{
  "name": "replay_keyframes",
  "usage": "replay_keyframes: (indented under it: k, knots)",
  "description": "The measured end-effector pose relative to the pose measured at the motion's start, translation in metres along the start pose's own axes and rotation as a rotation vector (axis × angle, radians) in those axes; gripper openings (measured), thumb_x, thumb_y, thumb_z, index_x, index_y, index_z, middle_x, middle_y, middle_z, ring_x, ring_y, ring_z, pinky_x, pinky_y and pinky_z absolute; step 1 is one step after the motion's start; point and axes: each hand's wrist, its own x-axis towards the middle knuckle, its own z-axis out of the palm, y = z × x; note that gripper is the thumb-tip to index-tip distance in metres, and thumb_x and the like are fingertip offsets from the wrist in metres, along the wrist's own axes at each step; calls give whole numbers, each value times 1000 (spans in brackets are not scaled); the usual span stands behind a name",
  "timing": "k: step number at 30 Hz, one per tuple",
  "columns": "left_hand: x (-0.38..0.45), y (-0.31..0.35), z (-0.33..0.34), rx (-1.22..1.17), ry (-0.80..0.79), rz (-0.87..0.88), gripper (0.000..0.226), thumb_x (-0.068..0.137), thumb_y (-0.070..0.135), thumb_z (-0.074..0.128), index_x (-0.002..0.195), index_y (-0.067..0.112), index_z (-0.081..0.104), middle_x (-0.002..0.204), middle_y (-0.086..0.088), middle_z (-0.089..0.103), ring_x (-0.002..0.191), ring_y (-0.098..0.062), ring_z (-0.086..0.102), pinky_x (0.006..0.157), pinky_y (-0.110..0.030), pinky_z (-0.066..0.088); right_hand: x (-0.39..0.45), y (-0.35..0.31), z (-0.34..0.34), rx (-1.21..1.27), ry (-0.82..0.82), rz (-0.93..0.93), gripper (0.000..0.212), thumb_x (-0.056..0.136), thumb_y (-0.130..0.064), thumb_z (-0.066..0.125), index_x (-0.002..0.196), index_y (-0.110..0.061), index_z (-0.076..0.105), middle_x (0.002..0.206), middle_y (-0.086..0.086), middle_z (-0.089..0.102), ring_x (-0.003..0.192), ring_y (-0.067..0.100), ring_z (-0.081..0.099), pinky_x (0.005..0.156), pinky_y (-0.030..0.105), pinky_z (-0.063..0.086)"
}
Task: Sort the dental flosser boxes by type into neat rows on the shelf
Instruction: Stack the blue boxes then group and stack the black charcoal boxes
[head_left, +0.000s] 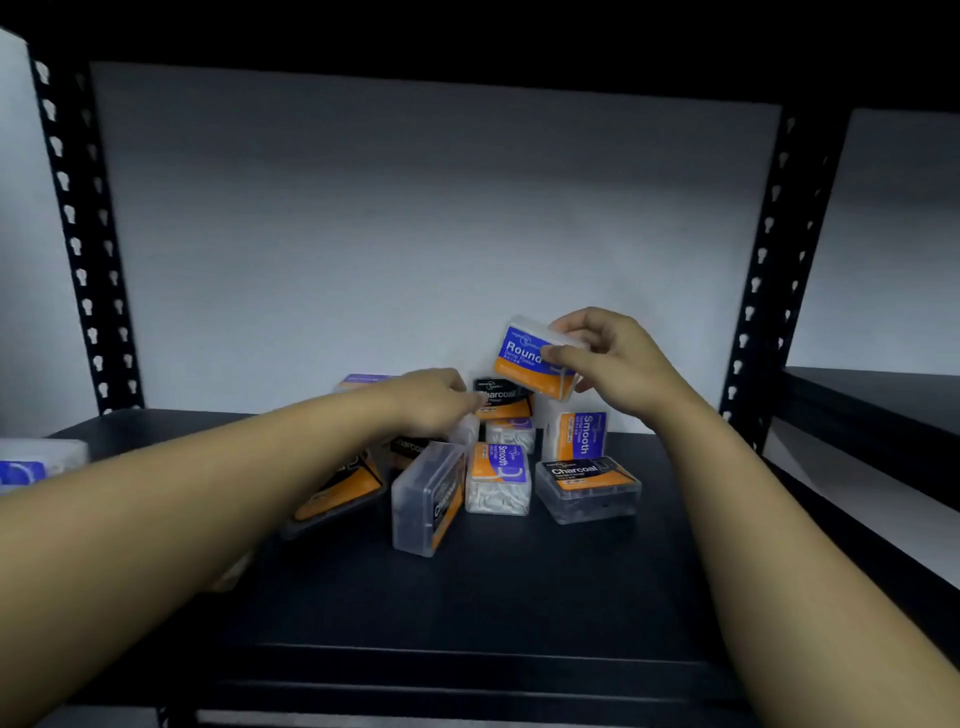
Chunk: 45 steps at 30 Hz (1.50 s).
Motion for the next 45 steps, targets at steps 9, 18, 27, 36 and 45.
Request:
replay_keyframes:
  k: [9,18,27,36,45]
  knots:
    - [-2,-32,-70,-134,-114,-100,33,101,35,53,129,18,60,130,-2,63,111,-25,65,93,-49,56,-3,-1,27,-91,-26,-48,25,90,-28,79,113,-22,69,102,-2,76,83,5,71,59,17,50]
    - [-25,-82,-72,61,-381,-155,32,94,37,67,124,27,65,120,5,64,120,-27,61,97,-57,54,-14,-12,62,-107,-167,-141,34,90,-25,80,122,-23,71,105,1,77,81,3,71,73,18,56]
    - [-60,-120,-115,22,-115,-9,28,97,34,63,124,29,66,120,5,68,113,-16,64,97,-45,56,-13,-44,91,-237,-169,-221,41,90,-32,76,130,-30,68,111,1,71,99,17,69,89,32,57]
    - [-95,-158,-145,95,12,9,18,94,36,66,111,31,71,104,6,74,101,-13,69,93,-44,57,-5,-106,145,-186,-313,-211,42,89,-28,73,130,-26,66,98,-10,67,84,14,74,65,31,62]
    - [-128,-215,-171,51,-6,-17,30,82,47,73,108,32,73,102,7,76,98,-14,70,86,-28,54,4,-153,208,-229,-499,-234,33,88,-28,75,119,-16,70,107,1,73,80,18,76,46,21,54]
